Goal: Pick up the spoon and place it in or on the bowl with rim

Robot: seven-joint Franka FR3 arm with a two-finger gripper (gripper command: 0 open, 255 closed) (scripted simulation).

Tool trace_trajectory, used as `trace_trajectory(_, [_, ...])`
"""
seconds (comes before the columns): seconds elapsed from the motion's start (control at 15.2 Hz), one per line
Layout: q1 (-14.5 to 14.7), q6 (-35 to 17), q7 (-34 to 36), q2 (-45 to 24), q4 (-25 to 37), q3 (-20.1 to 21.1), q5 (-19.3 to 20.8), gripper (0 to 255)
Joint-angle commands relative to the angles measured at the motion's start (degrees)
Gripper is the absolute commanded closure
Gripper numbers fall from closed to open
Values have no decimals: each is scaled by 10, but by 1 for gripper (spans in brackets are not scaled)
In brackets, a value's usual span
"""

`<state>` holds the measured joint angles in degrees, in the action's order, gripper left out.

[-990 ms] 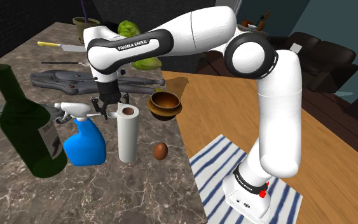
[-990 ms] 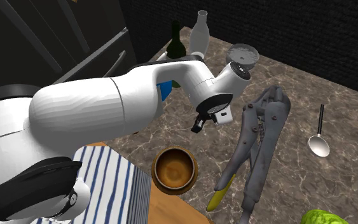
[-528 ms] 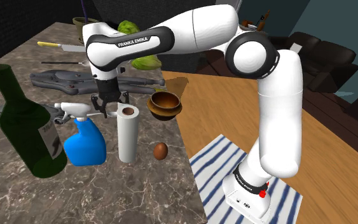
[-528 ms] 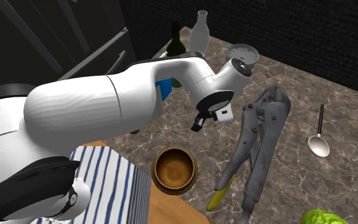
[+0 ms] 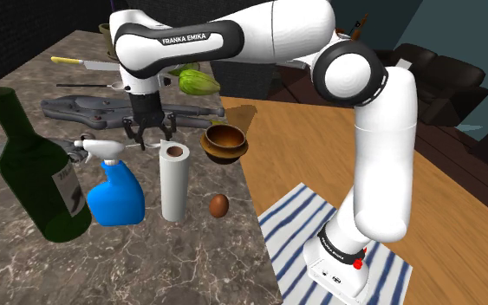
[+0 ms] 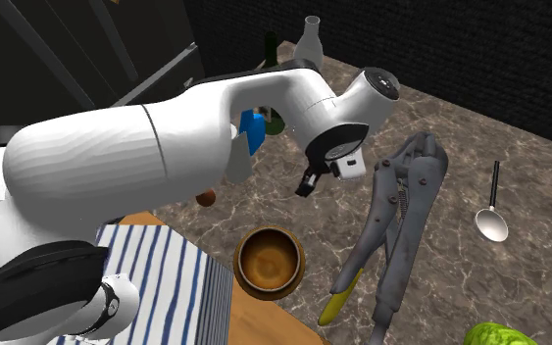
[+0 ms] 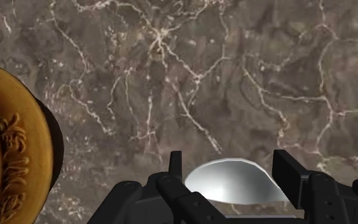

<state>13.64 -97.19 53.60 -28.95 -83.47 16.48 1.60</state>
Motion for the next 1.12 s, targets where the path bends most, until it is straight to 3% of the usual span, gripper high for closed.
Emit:
trace_trajectory(0.0, [-1,14,0,4,10,0,-1,255])
trace_trajectory(1.06, [5,133,6,11,123,4,-4,255])
